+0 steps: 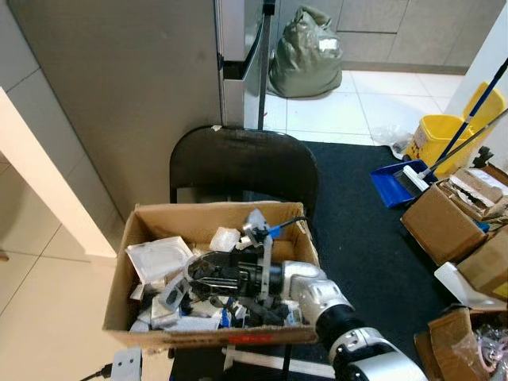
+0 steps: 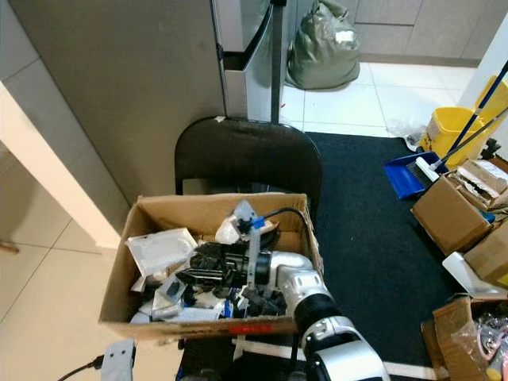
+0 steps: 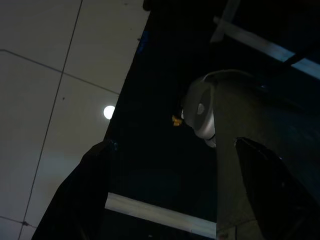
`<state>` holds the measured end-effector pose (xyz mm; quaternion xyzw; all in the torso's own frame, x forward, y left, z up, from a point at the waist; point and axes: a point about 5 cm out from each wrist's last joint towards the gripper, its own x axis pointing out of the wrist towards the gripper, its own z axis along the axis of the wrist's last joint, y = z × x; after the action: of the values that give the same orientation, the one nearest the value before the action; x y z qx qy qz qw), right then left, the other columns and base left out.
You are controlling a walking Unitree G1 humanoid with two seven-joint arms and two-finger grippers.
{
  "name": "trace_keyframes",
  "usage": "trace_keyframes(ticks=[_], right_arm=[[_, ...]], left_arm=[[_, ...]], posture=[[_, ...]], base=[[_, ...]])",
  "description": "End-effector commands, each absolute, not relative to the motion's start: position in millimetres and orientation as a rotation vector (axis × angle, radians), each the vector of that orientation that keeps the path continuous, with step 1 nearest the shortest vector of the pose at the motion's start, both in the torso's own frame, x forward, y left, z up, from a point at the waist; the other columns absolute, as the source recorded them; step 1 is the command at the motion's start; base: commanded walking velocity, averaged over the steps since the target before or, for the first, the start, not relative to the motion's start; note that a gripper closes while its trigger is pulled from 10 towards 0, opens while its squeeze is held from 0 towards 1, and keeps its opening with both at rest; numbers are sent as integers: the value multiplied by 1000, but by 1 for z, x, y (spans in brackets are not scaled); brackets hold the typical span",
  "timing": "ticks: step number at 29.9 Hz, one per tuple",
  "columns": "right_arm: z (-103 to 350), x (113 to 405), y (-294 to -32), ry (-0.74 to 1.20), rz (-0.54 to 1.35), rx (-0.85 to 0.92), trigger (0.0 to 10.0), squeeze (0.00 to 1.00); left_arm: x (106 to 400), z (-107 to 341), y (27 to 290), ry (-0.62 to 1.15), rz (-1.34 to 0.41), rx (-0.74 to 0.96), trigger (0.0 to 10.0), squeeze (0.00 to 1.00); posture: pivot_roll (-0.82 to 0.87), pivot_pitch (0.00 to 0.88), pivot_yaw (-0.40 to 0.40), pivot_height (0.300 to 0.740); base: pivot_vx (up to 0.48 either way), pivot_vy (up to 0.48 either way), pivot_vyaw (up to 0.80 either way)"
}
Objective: Picking trash to rubbish bin
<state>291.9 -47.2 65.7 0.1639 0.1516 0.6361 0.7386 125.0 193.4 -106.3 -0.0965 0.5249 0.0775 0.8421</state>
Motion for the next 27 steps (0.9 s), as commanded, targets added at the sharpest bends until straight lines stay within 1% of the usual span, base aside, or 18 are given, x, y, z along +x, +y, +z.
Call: trace_keyframes(ticks=[1,7,13,17,18,19,22,23,24,26,27], right_arm=[[61,286,-45,355,1423,376,10000,0],[55,278,-49,409,1445,378,10000,0],[42,269,-66,500,1461,353,10000,0],[40,267,-69,518,1459,340,10000,0],[34,265,-74,554,1453,302,10000,0],[21,259,-86,645,1425,199,10000,0],[3,253,-102,749,1338,69,10000,0],[3,253,-102,749,1338,69,10000,0],[-3,254,-109,777,1268,22,10000,0],[-18,254,-126,840,1062,-75,10000,0],[-18,254,-126,840,1062,-75,10000,0]], left_arm=[[110,-112,188,1167,149,-204,10000,0],[110,-111,188,1166,147,-201,10000,0],[112,-111,188,1161,140,-203,10000,0],[112,-111,188,1161,140,-203,10000,0],[112,-111,188,1160,139,-203,10000,0],[113,-111,188,1156,141,-208,10000,0],[113,-111,188,1148,152,-219,10000,0],[113,-111,188,1148,152,-219,10000,0],[114,-110,188,1147,151,-220,10000,0],[114,-110,187,1144,148,-222,10000,0],[114,-110,187,1144,148,-222,10000,0]], posture=[[-13,60,25,740],[-17,67,32,740],[-20,67,36,740],[-20,67,36,740],[-24,69,37,740],[-29,70,34,740],[-29,70,34,740],[-29,70,34,740],[-29,70,34,740],[-31,70,31,740],[-31,70,31,740]], base=[[-480,0,0],[-480,0,0],[-480,0,0],[-480,0,0],[-319,0,0],[0,0,0],[0,0,0],[0,0,0],[0,0,0],[0,0,0],[0,0,0]])
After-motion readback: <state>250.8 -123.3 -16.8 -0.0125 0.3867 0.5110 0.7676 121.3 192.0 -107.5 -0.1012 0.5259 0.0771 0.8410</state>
